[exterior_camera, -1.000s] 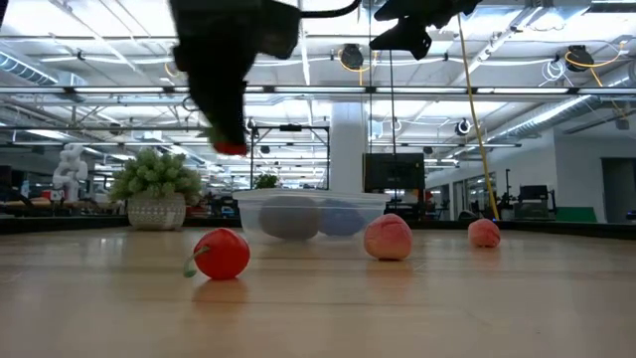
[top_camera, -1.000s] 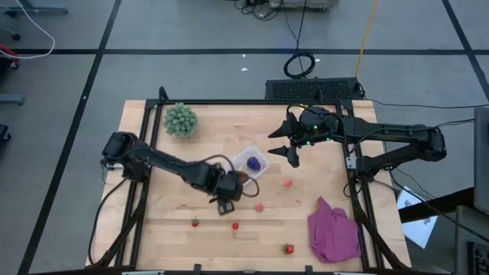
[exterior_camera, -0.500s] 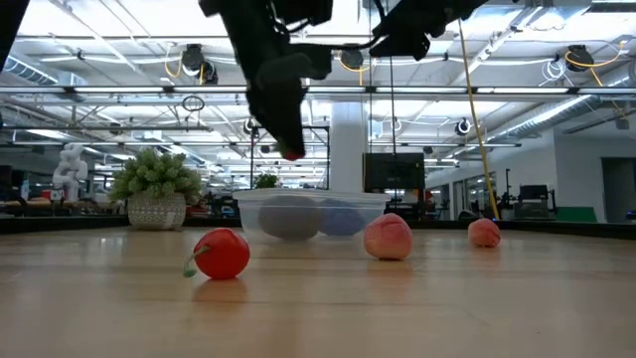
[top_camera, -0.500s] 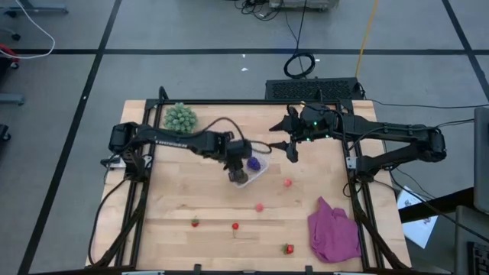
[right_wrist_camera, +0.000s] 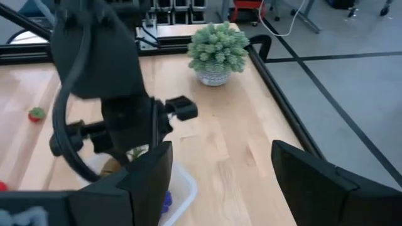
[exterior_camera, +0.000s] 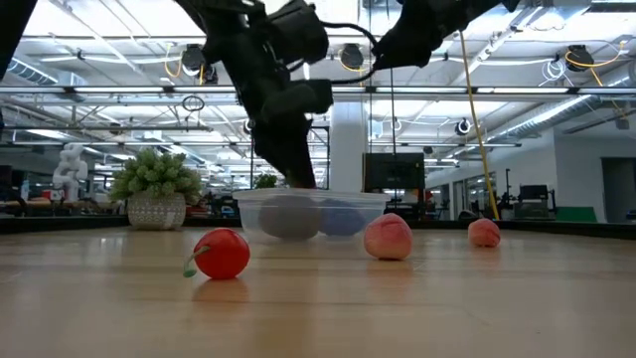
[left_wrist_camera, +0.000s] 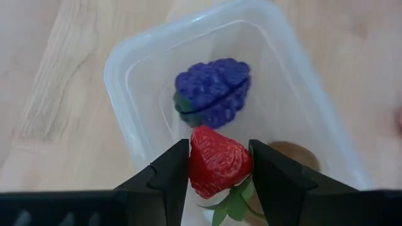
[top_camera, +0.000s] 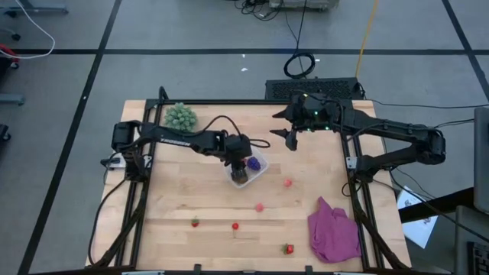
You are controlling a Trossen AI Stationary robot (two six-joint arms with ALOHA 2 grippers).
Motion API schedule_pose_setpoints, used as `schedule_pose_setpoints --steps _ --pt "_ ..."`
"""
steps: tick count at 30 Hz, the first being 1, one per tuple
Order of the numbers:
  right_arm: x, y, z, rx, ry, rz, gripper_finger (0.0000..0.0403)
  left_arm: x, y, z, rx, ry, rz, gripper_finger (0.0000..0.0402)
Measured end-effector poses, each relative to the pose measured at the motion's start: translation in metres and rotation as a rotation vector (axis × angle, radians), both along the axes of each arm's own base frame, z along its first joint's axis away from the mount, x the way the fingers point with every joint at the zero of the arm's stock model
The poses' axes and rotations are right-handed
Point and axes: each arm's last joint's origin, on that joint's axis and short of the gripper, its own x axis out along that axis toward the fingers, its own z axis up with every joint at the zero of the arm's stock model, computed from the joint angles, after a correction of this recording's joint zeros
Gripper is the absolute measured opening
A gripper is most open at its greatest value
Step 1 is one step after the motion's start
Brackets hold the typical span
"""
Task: Pick and placing Produce into tupperware
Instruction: Put the middle strawberry into the transparent bin, then put the left strawberry into the transparent bin
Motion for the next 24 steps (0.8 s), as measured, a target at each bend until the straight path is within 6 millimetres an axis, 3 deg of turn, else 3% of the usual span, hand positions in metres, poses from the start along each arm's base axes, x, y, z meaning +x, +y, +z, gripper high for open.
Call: schedule_pose_setpoints --steps 9,14,24 --pt "-0.001 -0.002 0.0 0.007 -0.002 -0.007 0.0263 0.008 0.002 -0.027 -0.021 0.049 0.015 0.0162" --pt "-0.001 -0.002 0.0 0.006 -0.002 -0.007 0.0263 0.008 0.005 -0.027 -0.043 0.046 0.035 0.0175" --pt "-0.001 -0.002 0.0 0.007 -0.002 -0.008 0.0263 0.007 0.009 -0.02 -0.049 0.036 0.053 0.0246"
